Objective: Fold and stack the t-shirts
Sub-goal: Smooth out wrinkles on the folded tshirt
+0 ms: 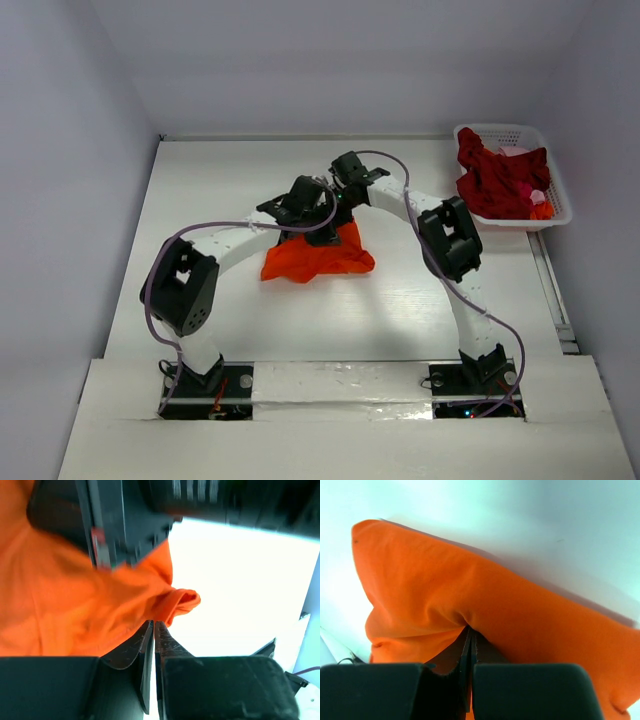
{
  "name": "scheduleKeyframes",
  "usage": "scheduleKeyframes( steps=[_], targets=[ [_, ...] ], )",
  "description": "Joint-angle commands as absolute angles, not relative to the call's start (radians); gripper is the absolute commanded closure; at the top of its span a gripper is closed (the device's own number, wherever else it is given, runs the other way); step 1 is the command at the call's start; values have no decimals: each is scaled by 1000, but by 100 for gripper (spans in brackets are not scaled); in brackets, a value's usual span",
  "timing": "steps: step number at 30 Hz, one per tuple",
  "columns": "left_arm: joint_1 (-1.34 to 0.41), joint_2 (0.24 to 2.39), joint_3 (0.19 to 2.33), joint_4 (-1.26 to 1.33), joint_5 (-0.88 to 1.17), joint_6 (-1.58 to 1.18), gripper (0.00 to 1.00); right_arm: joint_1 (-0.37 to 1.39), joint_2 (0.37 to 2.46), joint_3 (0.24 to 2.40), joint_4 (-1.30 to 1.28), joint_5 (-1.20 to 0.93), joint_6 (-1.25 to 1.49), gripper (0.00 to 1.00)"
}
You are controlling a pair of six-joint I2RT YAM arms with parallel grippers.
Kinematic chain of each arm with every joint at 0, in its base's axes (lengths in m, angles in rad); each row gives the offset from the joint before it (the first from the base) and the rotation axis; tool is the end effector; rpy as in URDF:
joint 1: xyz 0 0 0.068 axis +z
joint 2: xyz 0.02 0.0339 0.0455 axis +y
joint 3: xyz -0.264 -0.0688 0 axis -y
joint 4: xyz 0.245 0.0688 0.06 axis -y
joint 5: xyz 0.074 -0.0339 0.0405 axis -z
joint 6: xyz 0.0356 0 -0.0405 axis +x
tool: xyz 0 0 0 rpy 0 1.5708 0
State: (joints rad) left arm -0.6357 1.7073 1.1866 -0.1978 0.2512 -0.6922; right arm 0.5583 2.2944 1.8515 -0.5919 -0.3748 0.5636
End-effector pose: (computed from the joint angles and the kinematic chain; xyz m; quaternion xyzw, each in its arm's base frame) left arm 0.3005 -0.2327 0.2338 0.0262 0.9045 -0.3426 0.2527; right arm 0.4143 0.2741 0.1685 -0.0468 0.9475 0.2905 0.1247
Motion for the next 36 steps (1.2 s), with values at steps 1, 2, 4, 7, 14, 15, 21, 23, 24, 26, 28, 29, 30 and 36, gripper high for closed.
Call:
scheduleKeyframes(
  steps=[1,2,4,7,14,15,21,23,24,26,28,29,30,36],
  targets=[
    [-649,1709,1172,-164,256,-689,97,545,2316,1911,-606,-365,532,100],
    [-649,1712,1172,-163,258,-689,97,545,2319,1917,-610,-364,532,100],
    [-658,1724,1177,-160,256,-684,97,535,2330,1934,-615,-367,531,100],
    [-669,1753,1184,-175,247,-677,97,535,2344,1944,-621,-365,529,100],
    [-669,1775,1163,-153,216,-686,97,535,2329,1934,-615,-370,526,100],
    [-669,1788,1164,-150,216,-687,97,535,2327,1930,-614,-368,526,100],
    [-669,1810,1158,-143,230,-689,98,535,2324,1924,-615,-362,522,100],
    [-669,1809,1149,-159,235,-680,97,526,2325,1925,-615,-362,522,100],
    [-669,1809,1146,-169,244,-675,97,526,2329,1927,-615,-362,522,100],
    [-669,1810,1131,-196,253,-661,97,526,2333,1933,-617,-362,522,100],
    [-669,1813,1120,-218,252,-650,97,517,2335,1939,-617,-367,522,100],
    [-669,1812,1105,-230,252,-647,97,517,2338,1945,-617,-365,522,100],
    [-669,1809,1097,-235,255,-644,97,517,2338,1947,-620,-365,522,100],
    [-669,1773,1035,-259,285,-624,97,517,2342,1954,-620,-370,522,100]
  ],
)
